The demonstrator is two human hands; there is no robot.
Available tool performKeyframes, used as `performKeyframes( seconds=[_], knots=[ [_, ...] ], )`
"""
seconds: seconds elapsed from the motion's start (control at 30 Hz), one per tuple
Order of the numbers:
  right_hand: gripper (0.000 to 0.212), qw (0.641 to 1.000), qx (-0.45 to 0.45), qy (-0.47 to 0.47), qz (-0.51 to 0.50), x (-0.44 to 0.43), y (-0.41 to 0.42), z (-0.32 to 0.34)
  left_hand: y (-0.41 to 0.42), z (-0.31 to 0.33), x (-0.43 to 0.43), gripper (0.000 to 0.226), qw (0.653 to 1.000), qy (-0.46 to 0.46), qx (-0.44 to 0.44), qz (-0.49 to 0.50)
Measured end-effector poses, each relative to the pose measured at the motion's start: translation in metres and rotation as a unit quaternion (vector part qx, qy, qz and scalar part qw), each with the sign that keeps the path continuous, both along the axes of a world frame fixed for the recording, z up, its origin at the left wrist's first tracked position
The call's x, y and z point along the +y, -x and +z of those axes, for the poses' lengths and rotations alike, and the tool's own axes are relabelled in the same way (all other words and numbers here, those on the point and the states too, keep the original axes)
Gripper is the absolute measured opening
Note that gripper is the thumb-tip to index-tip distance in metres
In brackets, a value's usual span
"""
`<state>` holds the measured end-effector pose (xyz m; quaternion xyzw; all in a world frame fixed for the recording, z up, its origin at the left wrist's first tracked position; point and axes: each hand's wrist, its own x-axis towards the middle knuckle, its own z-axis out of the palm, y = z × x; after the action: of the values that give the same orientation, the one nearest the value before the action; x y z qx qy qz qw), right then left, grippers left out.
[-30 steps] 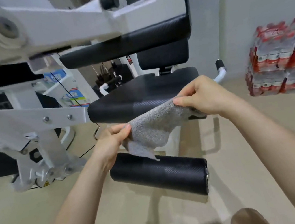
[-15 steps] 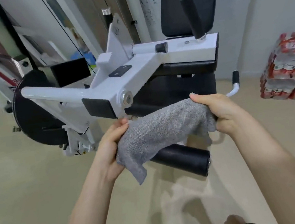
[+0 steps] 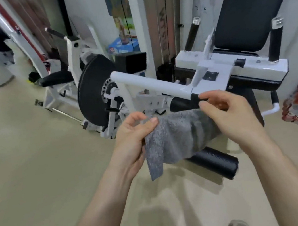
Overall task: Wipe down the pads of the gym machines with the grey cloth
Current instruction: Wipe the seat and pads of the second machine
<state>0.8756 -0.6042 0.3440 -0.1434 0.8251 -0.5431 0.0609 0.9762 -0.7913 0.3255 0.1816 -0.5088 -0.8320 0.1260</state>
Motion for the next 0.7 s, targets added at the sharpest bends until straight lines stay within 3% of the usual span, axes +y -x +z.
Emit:
performKeyframes(
  seconds=[0.07, 0.13, 0.2, 0.37, 0.57, 0.63, 0.7],
  knots=[
    [0.03, 0.981, -0.105, 0.03, 0.162, -0.047, -0.027, 0.016, -0.009, 0.005, -0.023, 0.026, 0.999, 0.028, 0.006, 0.029],
    [0.052, 0.955, -0.133, -0.005, 0.266, -0.095, -0.048, 0.019, -0.016, 0.007, -0.048, 0.027, 0.997, 0.061, 0.002, 0.054],
    [0.056, 0.954, -0.108, -0.02, 0.278, -0.141, -0.063, 0.014, -0.021, 0.007, -0.074, 0.028, 0.992, 0.092, -0.016, 0.09],
    [0.037, 0.926, -0.126, -0.027, 0.355, -0.232, -0.057, 0.007, -0.032, 0.001, -0.158, 0.025, 0.984, 0.12, -0.074, 0.114],
    [0.024, 0.926, -0.109, -0.02, 0.362, -0.343, -0.01, -0.007, -0.023, -0.006, -0.28, 0.043, 0.977, 0.155, -0.149, 0.014],
    [0.028, 0.926, -0.133, 0.014, 0.353, -0.383, 0.009, -0.011, -0.016, -0.007, -0.32, 0.055, 0.976, 0.158, -0.15, -0.023],
    [0.039, 0.934, -0.179, 0.041, 0.306, -0.427, 0.034, -0.013, -0.01, -0.008, -0.364, 0.049, 0.975, 0.159, -0.152, -0.042]
  ],
)
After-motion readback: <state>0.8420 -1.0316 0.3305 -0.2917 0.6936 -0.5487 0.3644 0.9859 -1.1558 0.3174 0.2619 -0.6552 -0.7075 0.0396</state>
